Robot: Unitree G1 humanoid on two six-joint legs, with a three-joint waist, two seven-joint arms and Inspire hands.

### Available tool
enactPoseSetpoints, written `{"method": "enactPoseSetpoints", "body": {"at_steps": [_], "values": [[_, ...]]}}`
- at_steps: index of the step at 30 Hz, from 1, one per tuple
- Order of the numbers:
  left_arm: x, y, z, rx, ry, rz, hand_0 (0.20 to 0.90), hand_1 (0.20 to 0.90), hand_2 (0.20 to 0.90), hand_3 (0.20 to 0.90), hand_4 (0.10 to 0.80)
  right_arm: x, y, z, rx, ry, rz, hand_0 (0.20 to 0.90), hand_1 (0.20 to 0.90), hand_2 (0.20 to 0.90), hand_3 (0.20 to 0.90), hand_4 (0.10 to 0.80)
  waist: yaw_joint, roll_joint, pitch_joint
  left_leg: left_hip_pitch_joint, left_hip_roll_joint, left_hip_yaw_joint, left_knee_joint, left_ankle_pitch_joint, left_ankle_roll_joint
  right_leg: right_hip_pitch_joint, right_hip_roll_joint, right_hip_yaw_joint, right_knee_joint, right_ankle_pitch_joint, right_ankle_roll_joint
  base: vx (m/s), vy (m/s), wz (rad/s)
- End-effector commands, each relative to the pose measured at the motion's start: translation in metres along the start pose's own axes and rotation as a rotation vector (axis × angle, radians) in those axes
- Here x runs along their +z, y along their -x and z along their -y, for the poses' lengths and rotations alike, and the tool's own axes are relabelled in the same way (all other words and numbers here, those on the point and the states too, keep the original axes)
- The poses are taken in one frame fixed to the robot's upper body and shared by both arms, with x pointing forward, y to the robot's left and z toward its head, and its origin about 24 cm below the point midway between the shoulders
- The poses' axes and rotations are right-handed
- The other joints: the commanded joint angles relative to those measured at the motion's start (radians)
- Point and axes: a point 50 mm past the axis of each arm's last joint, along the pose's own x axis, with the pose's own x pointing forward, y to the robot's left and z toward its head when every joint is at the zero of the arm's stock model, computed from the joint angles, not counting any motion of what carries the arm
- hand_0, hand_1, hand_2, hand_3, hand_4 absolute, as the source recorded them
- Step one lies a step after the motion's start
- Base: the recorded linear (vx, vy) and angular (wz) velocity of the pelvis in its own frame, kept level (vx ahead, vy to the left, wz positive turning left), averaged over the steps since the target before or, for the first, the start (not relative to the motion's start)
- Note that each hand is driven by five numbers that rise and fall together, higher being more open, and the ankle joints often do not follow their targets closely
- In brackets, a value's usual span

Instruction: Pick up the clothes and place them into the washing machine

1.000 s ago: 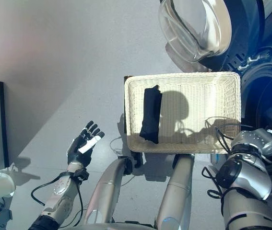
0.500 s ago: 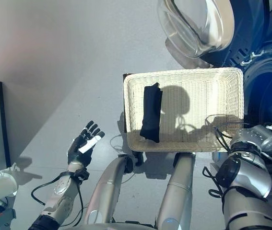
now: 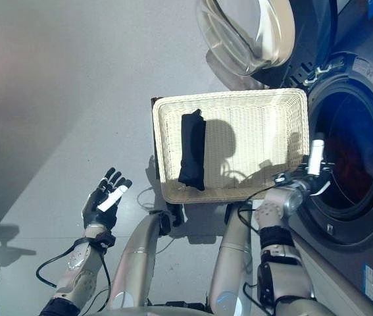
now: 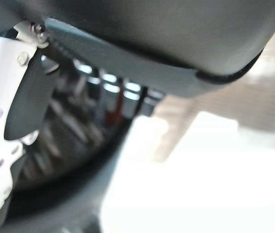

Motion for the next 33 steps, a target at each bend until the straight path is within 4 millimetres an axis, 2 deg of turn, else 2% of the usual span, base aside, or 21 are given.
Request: {"method": "enactPoseSetpoints", "body": {"at_steps": [1,5,9,14,18,21,33], "values": [[0.036,0.008,-0.020,0.048,-0.047,0.202,0.900,0.900,0.900,0.900,0.800,0.020,0.007,-0.027,0.259,0.275,0.157,0.900,0.900,0.900,0.900,0.800,0.010,-0.020,-0.041,0.043,0.019,-0.026,-0.029,0.006,-0.077,0.031,0.000,0.001,-0.016,0.039,-0.043,0.000,0.000,0.00],[0.042,0.008,-0.025,0.055,-0.102,0.239,0.900,0.900,0.900,0.900,0.800,0.009,0.016,-0.020,0.470,0.979,0.295,0.900,0.900,0.900,0.900,0.800,0.012,-0.031,-0.044,0.041,0.022,-0.034,-0.034,0.015,-0.076,0.032,-0.001,-0.002,-0.020,0.045,-0.041,-0.004,-0.009,0.01],[0.044,0.007,-0.027,0.033,-0.132,0.252,0.900,0.900,0.900,0.900,0.800,0.012,0.009,-0.010,0.680,1.603,0.506,0.900,0.900,0.900,0.900,0.800,0.019,-0.035,-0.055,0.039,0.021,-0.043,-0.040,0.017,-0.075,0.035,-0.003,-0.009,-0.027,0.045,-0.036,0.002,-0.008,0.01],[0.049,0.009,-0.026,-0.017,-0.157,0.264,0.900,0.900,0.900,0.900,0.800,0.018,-0.002,-0.007,0.823,2.059,0.709,0.900,0.900,0.900,0.900,0.800,0.029,-0.033,-0.067,0.032,0.021,-0.048,-0.036,0.014,-0.077,0.032,-0.009,-0.015,-0.022,0.041,-0.029,0.003,-0.014,0.05],[0.052,0.008,-0.025,-0.035,-0.177,0.267,0.900,0.900,0.900,0.900,0.800,0.020,-0.004,-0.015,0.902,2.244,0.873,0.900,0.900,0.900,0.900,0.800,0.037,-0.036,-0.070,0.029,0.019,-0.049,-0.037,0.014,-0.078,0.029,-0.011,-0.017,-0.020,0.041,-0.025,0.000,0.000,0.00],[0.054,0.008,-0.024,-0.043,-0.184,0.271,0.900,0.900,0.900,0.900,0.800,0.022,-0.002,-0.023,0.918,2.269,0.978,0.900,0.900,0.900,0.900,0.800,0.040,-0.038,-0.072,0.026,0.019,-0.052,-0.035,0.017,-0.078,0.027,-0.013,-0.021,-0.017,0.042,-0.025,0.000,0.000,0.00],[0.050,0.007,-0.016,-0.088,-0.175,0.255,0.900,0.900,0.900,0.900,0.800,-0.008,0.014,-0.059,1.094,2.338,1.226,0.900,0.900,0.900,0.900,0.800,0.080,-0.046,-0.054,0.017,0.017,-0.072,-0.024,0.034,-0.081,0.040,-0.015,-0.040,-0.012,0.043,-0.025,-0.021,-0.003,0.05]]}}
